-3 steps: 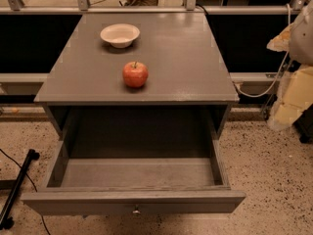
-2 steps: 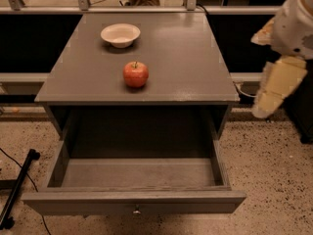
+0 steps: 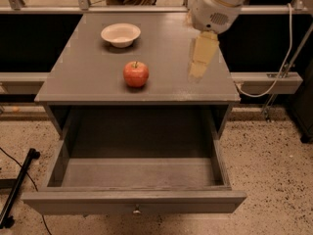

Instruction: Place apple into top drawer

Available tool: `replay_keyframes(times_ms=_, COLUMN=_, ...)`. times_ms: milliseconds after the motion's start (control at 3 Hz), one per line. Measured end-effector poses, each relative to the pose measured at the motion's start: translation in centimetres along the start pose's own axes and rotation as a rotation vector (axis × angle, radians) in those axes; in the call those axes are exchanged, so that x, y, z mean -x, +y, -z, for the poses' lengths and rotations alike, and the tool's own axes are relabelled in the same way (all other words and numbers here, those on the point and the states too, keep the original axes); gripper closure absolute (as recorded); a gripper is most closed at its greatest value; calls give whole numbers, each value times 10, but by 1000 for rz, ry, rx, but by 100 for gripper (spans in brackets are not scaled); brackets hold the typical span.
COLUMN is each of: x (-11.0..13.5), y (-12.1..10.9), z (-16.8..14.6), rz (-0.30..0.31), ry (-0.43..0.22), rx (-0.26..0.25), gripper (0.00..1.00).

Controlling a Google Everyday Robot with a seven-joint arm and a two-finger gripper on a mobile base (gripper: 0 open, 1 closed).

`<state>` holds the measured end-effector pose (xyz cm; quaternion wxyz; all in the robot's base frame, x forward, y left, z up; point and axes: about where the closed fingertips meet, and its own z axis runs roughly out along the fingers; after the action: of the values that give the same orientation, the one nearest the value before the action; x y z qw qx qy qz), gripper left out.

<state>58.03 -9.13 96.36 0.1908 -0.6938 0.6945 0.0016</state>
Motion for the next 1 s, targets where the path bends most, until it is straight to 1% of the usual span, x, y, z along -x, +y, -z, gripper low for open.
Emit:
replay_keyframes(times_ms=333, x=40, y=-36, z=-46, rz=50, ry=-30, rx=44, gripper=0)
replay_keyframes(times_ms=667, x=69, y=-49, z=-84, rz=60, ry=-77, rx=89, gripper=0)
replay_keyframes(times_ms=1000, x=92, y=-44, z=-117, rz=61, ry=-104, rx=145, gripper=0)
